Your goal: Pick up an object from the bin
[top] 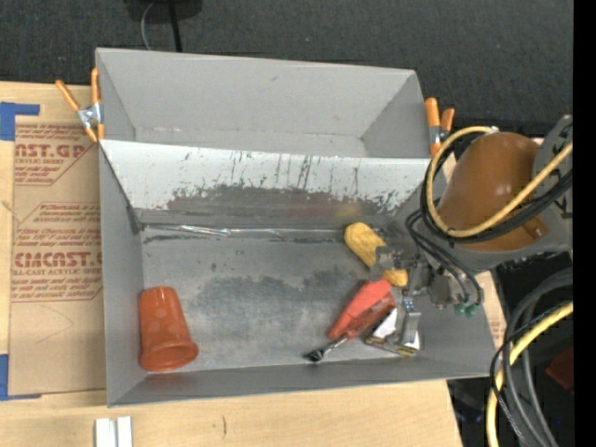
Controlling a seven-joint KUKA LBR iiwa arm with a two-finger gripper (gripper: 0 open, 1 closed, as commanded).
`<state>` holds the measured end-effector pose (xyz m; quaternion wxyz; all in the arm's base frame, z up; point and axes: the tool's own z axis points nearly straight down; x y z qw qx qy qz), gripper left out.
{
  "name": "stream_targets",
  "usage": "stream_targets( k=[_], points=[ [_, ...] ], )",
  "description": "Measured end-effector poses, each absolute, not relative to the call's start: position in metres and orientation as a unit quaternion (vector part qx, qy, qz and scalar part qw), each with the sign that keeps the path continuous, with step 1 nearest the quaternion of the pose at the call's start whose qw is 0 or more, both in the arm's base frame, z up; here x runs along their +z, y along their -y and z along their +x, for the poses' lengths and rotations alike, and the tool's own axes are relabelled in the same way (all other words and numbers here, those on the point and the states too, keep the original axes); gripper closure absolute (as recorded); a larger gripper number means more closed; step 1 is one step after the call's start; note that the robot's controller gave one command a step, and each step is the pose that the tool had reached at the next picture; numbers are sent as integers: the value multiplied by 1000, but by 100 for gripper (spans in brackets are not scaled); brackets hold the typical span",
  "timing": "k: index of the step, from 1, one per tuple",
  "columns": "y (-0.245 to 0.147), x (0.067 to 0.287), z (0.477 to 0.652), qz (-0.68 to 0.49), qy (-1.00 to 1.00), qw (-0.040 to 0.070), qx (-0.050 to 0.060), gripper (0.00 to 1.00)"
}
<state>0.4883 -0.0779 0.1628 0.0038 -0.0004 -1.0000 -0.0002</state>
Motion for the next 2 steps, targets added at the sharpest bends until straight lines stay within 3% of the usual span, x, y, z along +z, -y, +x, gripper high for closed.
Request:
stream_targets(
  k=[1, 2],
  points=[
    [78, 167, 490, 0, 1000, 0, 0, 0],
    [81, 140, 492, 37, 999, -2, 1, 0]
  ],
)
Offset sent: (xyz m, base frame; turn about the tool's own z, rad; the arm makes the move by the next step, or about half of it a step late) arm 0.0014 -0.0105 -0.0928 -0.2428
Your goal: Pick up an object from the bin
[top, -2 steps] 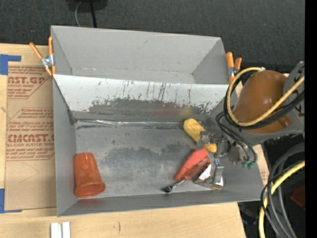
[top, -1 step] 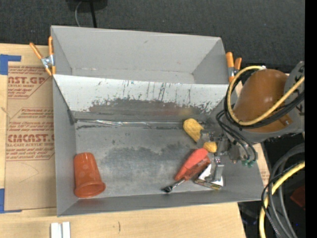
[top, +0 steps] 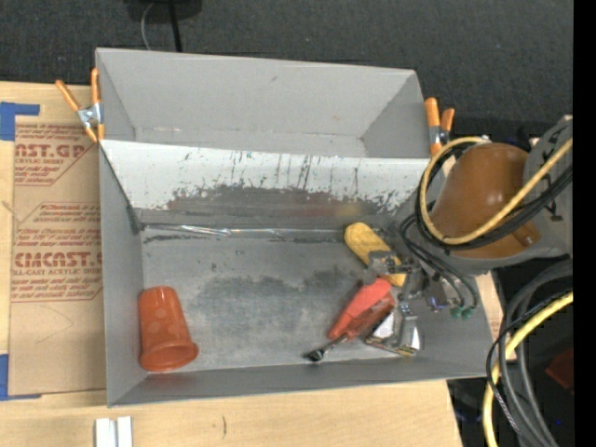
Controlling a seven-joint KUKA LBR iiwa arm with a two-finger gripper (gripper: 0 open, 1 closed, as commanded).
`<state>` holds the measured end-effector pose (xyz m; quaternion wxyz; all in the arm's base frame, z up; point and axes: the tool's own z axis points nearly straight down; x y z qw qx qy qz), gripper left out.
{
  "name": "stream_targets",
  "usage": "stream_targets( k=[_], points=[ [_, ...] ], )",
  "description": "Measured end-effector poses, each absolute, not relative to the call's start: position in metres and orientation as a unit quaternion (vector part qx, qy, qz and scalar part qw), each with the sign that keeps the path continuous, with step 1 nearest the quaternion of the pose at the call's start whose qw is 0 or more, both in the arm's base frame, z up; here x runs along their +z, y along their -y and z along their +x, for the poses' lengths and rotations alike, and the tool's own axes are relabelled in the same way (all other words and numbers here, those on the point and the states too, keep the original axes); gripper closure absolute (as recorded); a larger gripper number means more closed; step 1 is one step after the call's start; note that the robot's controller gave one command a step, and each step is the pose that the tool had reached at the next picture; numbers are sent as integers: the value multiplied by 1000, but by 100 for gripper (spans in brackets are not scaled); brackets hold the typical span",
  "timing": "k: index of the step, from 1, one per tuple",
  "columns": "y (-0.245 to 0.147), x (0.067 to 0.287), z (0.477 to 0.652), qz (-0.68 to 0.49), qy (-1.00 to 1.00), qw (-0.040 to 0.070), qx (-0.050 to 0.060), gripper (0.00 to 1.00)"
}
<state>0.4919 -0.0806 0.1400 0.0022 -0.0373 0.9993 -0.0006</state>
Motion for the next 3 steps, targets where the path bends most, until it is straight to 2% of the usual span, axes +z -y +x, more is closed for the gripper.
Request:
stream_targets(
  k=[1, 2, 3],
  points=[
    [90, 90, 504, -129, -992, 2, -1, 0],
    [80, 70, 500, -143, -990, 4, -1, 100],
    [80, 70, 500, -143, -990, 4, -1, 100]
  ],
)
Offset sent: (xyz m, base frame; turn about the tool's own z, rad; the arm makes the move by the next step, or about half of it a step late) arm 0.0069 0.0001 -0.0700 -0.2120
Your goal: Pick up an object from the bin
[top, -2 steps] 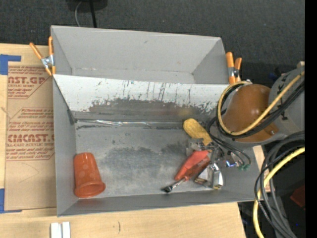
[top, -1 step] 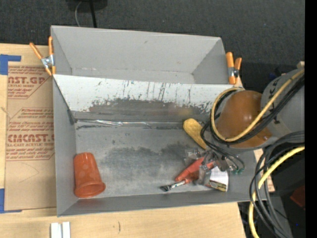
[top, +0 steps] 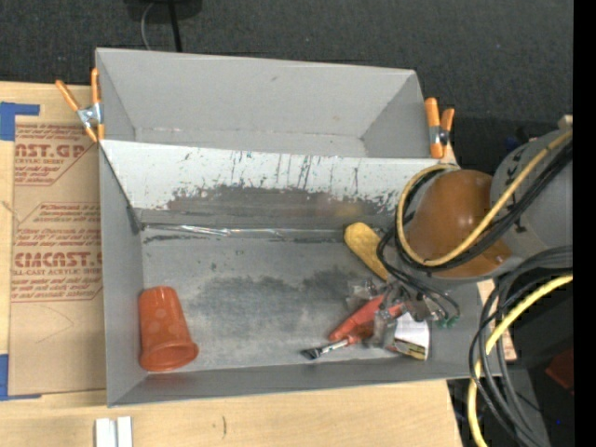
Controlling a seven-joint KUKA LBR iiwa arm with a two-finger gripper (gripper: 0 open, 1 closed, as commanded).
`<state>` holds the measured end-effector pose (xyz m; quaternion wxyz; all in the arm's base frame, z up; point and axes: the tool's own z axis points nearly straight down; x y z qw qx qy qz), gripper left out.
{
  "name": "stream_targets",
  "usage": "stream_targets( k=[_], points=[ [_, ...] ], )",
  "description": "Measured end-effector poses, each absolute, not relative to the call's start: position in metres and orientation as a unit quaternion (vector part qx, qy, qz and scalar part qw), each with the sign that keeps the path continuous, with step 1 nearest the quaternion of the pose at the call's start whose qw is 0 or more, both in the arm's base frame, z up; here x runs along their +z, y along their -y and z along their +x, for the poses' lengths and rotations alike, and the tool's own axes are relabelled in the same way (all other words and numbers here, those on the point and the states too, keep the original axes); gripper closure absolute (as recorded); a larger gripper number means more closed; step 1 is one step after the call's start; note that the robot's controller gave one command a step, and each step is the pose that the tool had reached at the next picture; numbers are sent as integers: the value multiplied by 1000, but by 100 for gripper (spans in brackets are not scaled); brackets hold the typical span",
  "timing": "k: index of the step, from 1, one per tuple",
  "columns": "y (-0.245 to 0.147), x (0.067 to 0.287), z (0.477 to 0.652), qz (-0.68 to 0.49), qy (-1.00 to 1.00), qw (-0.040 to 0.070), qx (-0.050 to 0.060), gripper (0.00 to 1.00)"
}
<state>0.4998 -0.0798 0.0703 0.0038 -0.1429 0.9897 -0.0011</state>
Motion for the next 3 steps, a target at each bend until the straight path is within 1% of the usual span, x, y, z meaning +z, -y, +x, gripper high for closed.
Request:
stream_targets(
  k=[1, 2, 3],
  points=[
    [81, 115, 500, -144, -990, -1, 1, 100],
    [95, 184, 507, -138, -990, 1, 0, 100],
    [83, 211, 517, -164, -987, 2, -1, 100]
  ],
)
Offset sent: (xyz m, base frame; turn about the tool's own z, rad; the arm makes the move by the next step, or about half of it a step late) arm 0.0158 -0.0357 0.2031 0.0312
